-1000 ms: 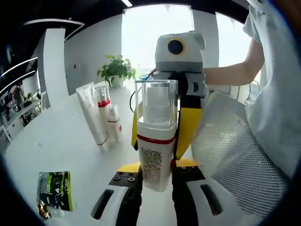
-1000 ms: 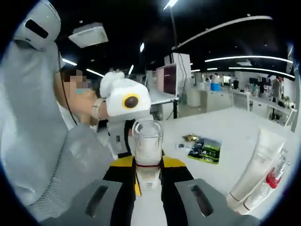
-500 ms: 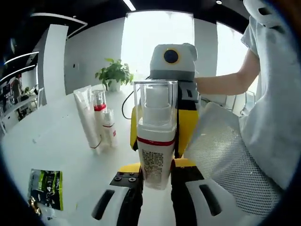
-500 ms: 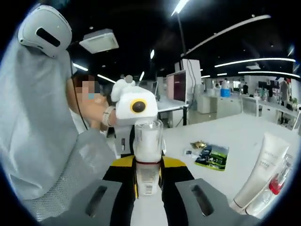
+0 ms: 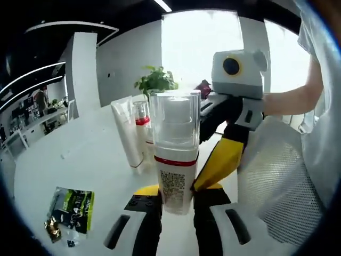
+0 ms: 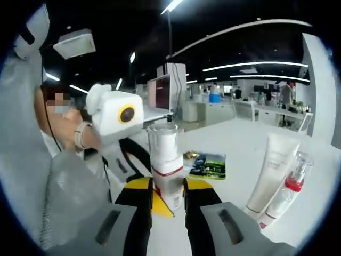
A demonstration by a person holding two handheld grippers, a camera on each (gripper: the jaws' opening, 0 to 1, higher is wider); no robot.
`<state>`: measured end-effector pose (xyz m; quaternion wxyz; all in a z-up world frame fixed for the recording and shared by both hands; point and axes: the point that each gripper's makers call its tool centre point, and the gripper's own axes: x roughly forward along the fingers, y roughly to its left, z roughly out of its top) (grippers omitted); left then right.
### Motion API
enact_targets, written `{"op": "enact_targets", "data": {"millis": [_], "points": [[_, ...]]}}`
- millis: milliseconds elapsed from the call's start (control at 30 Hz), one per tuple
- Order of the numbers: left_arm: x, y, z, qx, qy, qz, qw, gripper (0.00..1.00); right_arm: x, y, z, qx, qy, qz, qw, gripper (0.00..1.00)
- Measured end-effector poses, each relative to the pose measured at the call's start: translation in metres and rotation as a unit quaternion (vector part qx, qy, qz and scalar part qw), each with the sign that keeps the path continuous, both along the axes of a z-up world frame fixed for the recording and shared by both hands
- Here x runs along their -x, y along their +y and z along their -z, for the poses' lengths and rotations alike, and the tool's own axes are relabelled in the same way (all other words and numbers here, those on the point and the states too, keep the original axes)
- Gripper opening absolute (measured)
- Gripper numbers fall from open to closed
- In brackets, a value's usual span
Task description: Arrange the skincare products in the storage area until every visible bottle or jar stands upright without overlapping.
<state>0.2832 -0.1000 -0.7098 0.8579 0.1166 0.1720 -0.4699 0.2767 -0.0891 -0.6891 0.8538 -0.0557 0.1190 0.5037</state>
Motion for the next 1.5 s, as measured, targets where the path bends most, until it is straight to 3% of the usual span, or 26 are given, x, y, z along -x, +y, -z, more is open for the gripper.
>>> {"op": "enact_targets", "data": {"millis": [133, 233, 300, 433, 533, 1033, 1400, 1500], "points": [[-0.006, 0.001, 0.0, -0.009, -0.014, -0.016, 0.9997, 0.22, -0.005, 0.001, -0.018, -0.032, -0.023, 0.055, 0.9977, 0.23], [-0.007, -0.001, -0.002, 0.007, -0.006, -0.017, 0.9998, 0.22, -0.005, 0.003, -0.026, -0.022, -0.058, 0.076, 0.9952, 0.23], [-0.006, -0.002, 0.0, -0.004, -0.01, -0.014, 0.9998, 0.22, -0.006, 0.003, -0.035, -0.051, -0.053, 0.087, 0.9935, 0.22], [-0.007, -0.004, 0.0, 0.006, -0.006, -0.018, 0.9998, 0.22, -0.005, 0.004, -0.041, -0.033, -0.078, 0.086, 0.9927, 0.22], [-0.006, -0.006, 0.003, -0.005, -0.01, -0.016, 0.9998, 0.22, -0.005, 0.004, -0.052, -0.065, -0.073, 0.09, 0.9911, 0.24], [-0.006, -0.017, 0.006, 0.008, -0.004, -0.021, 0.9997, 0.22, -0.012, -0.002, -0.052, -0.058, -0.071, 0.091, 0.9916, 0.23], [-0.013, -0.02, 0.021, 0.019, 0.004, -0.016, 0.9997, 0.24, -0.02, -0.008, -0.039, -0.075, -0.035, 0.091, 0.9924, 0.21], [-0.014, -0.022, 0.028, 0.008, -0.003, -0.011, 0.9999, 0.24, -0.02, -0.008, -0.033, -0.071, -0.034, 0.087, 0.9932, 0.21]]}}
